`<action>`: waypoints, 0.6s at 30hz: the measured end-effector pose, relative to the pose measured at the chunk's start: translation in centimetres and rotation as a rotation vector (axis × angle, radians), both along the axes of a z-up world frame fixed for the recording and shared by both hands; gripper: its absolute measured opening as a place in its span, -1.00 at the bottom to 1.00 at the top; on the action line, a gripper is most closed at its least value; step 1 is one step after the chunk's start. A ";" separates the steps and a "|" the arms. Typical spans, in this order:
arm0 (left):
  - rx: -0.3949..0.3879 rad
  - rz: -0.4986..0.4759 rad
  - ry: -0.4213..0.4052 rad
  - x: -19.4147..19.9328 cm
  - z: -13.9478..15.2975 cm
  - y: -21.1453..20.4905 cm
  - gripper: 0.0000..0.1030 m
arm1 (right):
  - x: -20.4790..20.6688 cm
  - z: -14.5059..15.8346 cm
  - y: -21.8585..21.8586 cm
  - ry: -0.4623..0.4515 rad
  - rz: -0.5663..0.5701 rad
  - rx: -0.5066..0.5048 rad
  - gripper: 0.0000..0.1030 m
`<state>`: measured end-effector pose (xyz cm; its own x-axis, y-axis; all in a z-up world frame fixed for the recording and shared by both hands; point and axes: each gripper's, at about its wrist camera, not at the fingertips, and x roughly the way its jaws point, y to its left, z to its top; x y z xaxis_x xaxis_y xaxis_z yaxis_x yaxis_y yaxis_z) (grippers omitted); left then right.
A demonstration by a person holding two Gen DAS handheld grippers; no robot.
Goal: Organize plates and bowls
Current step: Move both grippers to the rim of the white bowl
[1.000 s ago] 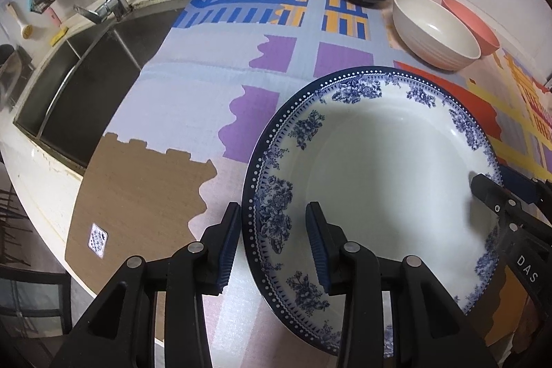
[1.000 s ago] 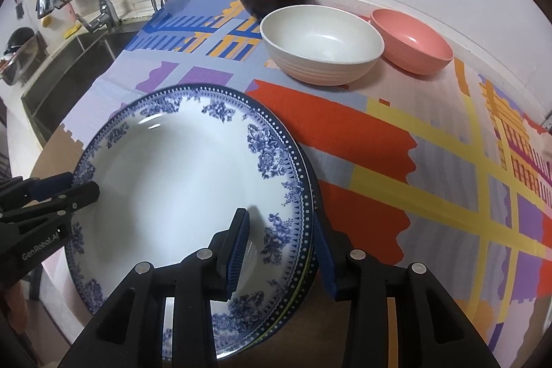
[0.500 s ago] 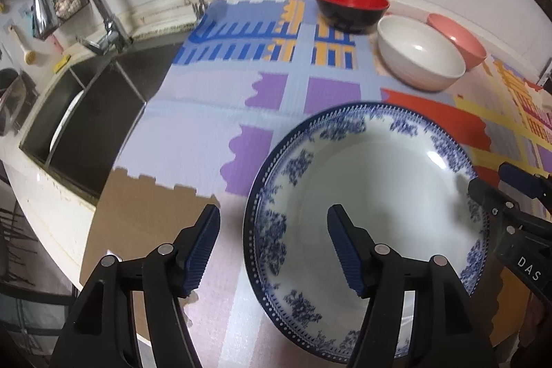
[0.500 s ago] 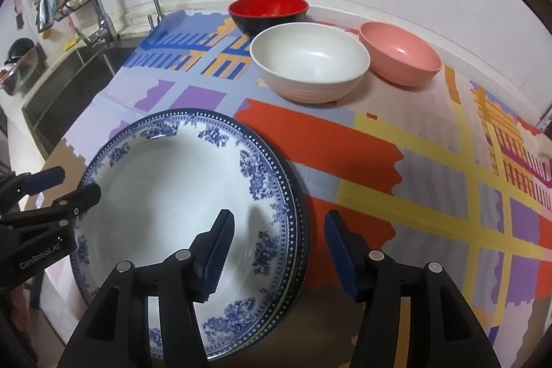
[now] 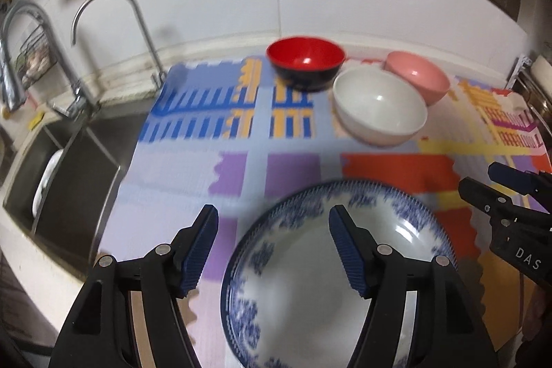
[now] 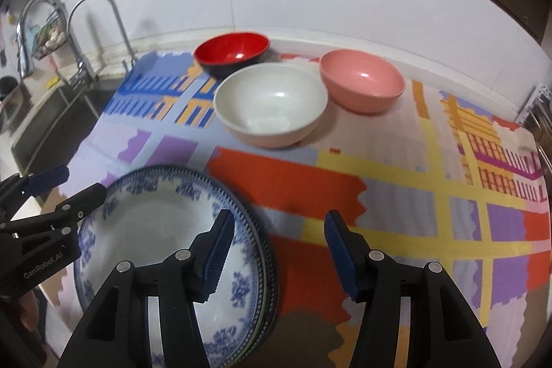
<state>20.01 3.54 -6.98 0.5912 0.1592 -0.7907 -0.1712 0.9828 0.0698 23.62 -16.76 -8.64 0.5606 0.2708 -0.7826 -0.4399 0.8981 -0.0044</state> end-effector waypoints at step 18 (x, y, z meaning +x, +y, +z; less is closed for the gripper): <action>-0.021 -0.148 -0.055 8.1 2.0 -1.2 0.28 | 4.6 2.7 -1.5 -0.100 -0.161 0.112 0.08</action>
